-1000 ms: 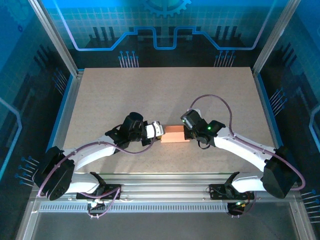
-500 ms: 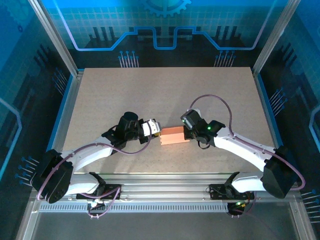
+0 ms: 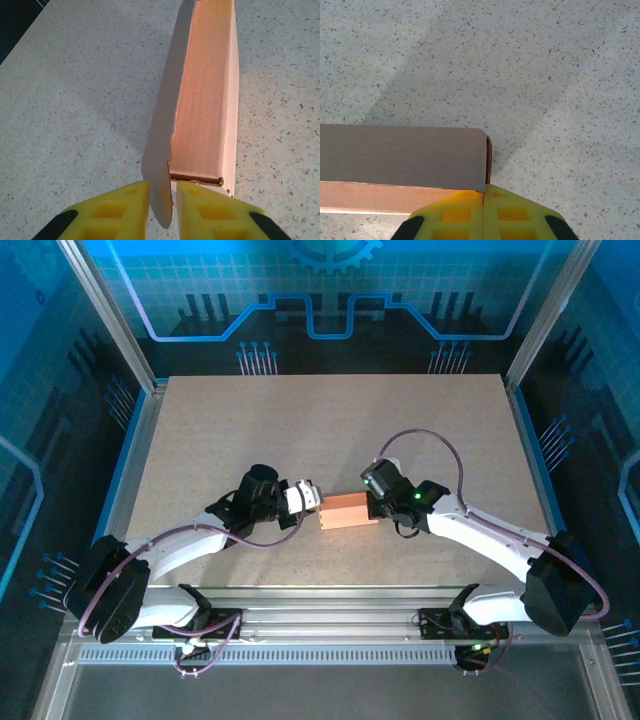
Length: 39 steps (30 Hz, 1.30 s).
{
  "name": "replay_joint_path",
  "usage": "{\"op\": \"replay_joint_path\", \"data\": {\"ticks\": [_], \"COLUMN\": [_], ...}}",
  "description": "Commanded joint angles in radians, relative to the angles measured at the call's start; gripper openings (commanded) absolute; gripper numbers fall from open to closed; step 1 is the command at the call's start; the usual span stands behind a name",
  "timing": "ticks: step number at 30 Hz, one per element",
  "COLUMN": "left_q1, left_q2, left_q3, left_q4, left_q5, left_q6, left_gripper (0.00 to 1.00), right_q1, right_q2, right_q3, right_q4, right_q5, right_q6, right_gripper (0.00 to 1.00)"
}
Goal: Fold the paper box
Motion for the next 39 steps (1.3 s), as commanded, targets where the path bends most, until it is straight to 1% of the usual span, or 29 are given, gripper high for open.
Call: {"op": "replay_joint_path", "data": {"ticks": [1,3,7,9,18,21,24,28,39], "left_q1": [0.01,0.008,0.008,0.008,0.006,0.005,0.001,-0.009,-0.024], "left_q2": [0.001,0.0,0.001,0.003,0.011,0.019,0.029,0.029,0.071], "left_q3": [0.007,0.014,0.033,0.043,0.087,0.11,0.143,0.167,0.191], "left_q4": [-0.03,-0.04,-0.058,-0.059,-0.07,-0.072,-0.087,-0.102,-0.131], "left_q5": [0.023,0.03,0.038,0.033,0.027,0.022,-0.017,-0.074,-0.118], "left_q6": [0.004,-0.001,-0.034,-0.06,-0.173,-0.259,-0.363,-0.461,-0.56], "left_gripper": [0.18,0.14,0.02,0.0,0.0,0.0,0.0,0.0,0.0], "right_q1": [0.016,0.016,0.016,0.017,0.027,0.034,0.043,0.053,0.087], "right_q2": [0.01,0.011,0.007,0.005,0.008,0.013,0.02,0.029,0.055], "right_q3": [-0.001,-0.001,0.0,0.001,0.007,0.013,0.019,0.024,0.061], "right_q4": [0.013,0.012,0.01,0.008,-0.002,-0.01,-0.013,-0.015,-0.05], "right_q5": [-0.011,-0.012,-0.011,-0.01,0.008,0.023,0.034,0.043,0.096], "right_q6": [0.0,0.001,0.001,0.003,0.02,0.03,0.041,0.048,0.046], "right_gripper": [0.0,0.0,0.0,0.0,0.0,0.0,0.0,0.0,0.0]}}
